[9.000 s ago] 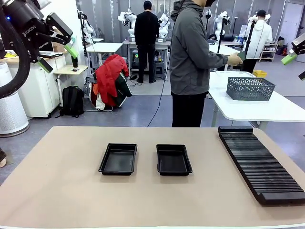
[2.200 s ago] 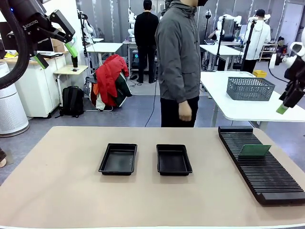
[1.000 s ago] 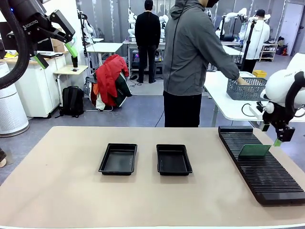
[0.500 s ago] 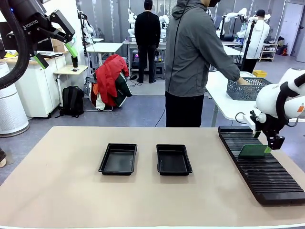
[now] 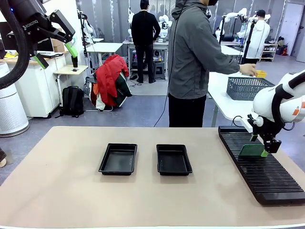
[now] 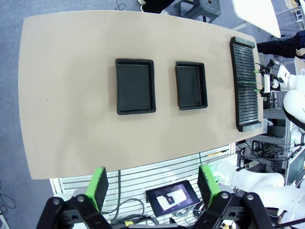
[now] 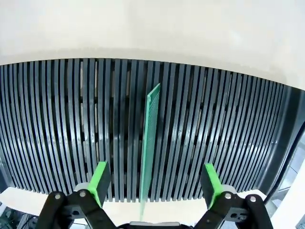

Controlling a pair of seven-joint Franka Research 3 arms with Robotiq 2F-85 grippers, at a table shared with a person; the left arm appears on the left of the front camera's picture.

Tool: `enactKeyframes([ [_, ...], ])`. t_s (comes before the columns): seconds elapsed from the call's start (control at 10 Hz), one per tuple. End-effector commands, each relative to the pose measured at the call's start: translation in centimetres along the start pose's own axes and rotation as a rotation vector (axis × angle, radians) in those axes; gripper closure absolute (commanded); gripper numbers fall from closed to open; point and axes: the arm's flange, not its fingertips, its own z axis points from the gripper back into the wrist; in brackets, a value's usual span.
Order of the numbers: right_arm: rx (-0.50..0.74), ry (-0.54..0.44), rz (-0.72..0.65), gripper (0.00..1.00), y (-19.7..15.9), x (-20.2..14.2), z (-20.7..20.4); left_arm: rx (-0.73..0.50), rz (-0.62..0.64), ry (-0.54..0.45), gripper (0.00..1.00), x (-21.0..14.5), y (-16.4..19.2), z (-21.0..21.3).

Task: Inspect and transfer BCBs to ESD trays.
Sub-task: Pick up the Blank PCB from the PCB Rack and place it in the left ESD tray.

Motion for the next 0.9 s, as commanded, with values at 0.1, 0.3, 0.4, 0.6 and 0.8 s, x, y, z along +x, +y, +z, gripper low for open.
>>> enactKeyframes([
  [0.1, -0.003, 0.001, 0.002, 0.0, -0.01, -0.03, 0.16, -0.001, 0.003, 0.002, 0.0, -0.06, 0.11, -0.11],
  [0.3, -0.003, 0.001, 0.002, 0.0, -0.01, -0.03, 0.16, -0.001, 0.003, 0.002, 0.0, -0.06, 0.11, -0.11],
  [0.4, -0.003, 0.001, 0.002, 0.0, -0.01, -0.03, 0.16, -0.001, 0.003, 0.002, 0.0, -0.06, 0.11, -0.11],
  [0.6, -0.014, 0.013, 0.018, 0.0, -0.24, 0.16, 0.02, -0.001, 0.003, 0.002, 0.0, -0.06, 0.11, -0.11],
  [0.8, -0.018, 0.018, 0.027, 0.06, -0.28, 0.21, -0.32, -0.001, 0.003, 0.002, 0.0, -0.06, 0.11, -0.11],
])
